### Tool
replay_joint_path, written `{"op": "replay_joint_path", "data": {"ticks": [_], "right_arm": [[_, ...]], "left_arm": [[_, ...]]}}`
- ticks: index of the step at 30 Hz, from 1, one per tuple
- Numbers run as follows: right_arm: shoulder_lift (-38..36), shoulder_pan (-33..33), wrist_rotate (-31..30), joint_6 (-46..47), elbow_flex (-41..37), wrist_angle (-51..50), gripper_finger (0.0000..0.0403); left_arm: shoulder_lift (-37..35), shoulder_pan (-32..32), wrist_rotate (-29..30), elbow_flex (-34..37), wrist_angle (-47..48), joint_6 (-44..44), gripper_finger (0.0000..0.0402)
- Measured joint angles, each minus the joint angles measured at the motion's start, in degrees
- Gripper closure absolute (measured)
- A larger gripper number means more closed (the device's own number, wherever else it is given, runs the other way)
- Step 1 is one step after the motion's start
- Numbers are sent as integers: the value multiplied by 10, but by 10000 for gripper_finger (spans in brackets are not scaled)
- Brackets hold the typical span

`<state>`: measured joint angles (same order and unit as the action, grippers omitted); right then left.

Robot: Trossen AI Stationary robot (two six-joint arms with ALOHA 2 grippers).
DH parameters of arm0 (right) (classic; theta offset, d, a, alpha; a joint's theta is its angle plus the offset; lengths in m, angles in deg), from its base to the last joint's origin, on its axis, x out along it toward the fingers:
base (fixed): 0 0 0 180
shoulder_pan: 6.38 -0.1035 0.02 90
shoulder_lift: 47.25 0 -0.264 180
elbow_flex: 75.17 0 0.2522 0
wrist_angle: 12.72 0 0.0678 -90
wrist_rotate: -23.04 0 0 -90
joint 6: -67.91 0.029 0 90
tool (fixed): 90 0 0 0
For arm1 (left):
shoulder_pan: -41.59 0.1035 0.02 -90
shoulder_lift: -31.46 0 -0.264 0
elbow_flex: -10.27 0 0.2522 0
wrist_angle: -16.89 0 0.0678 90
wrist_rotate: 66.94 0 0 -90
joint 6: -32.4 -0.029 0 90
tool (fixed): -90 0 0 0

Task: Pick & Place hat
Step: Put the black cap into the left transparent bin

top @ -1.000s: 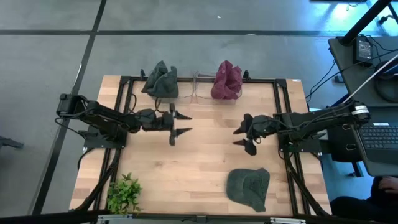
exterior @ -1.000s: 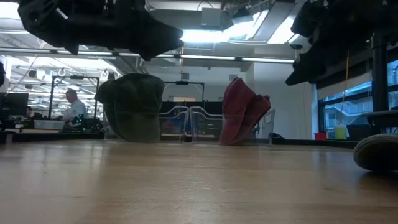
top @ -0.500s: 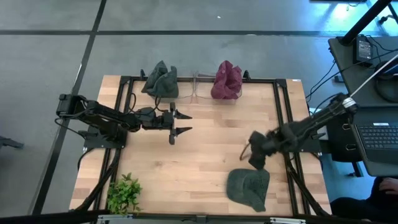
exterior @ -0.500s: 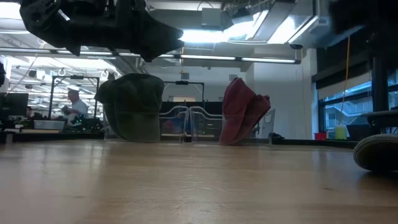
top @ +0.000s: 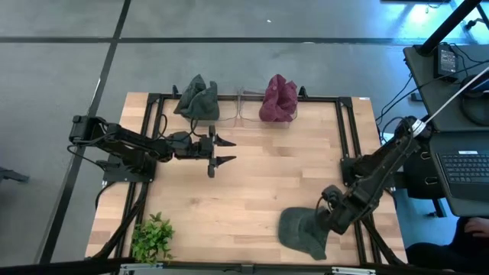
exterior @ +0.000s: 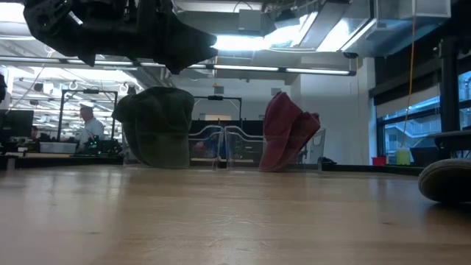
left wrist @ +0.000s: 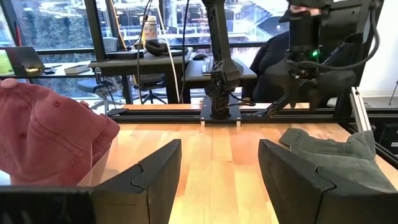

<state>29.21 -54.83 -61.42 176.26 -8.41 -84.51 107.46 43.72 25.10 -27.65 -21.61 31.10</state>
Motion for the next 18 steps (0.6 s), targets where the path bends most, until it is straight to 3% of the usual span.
{"op": "replay_joint_path", "data": {"ticks": [4,18], "right_arm": [[-2,-5,-5,36,-39,38,155],[0,-9,-29,6,-165,247,155]], "left_arm": [[0,7,0,0,-2,-3,192],[0,59,1,0,-2,10,192]]}}
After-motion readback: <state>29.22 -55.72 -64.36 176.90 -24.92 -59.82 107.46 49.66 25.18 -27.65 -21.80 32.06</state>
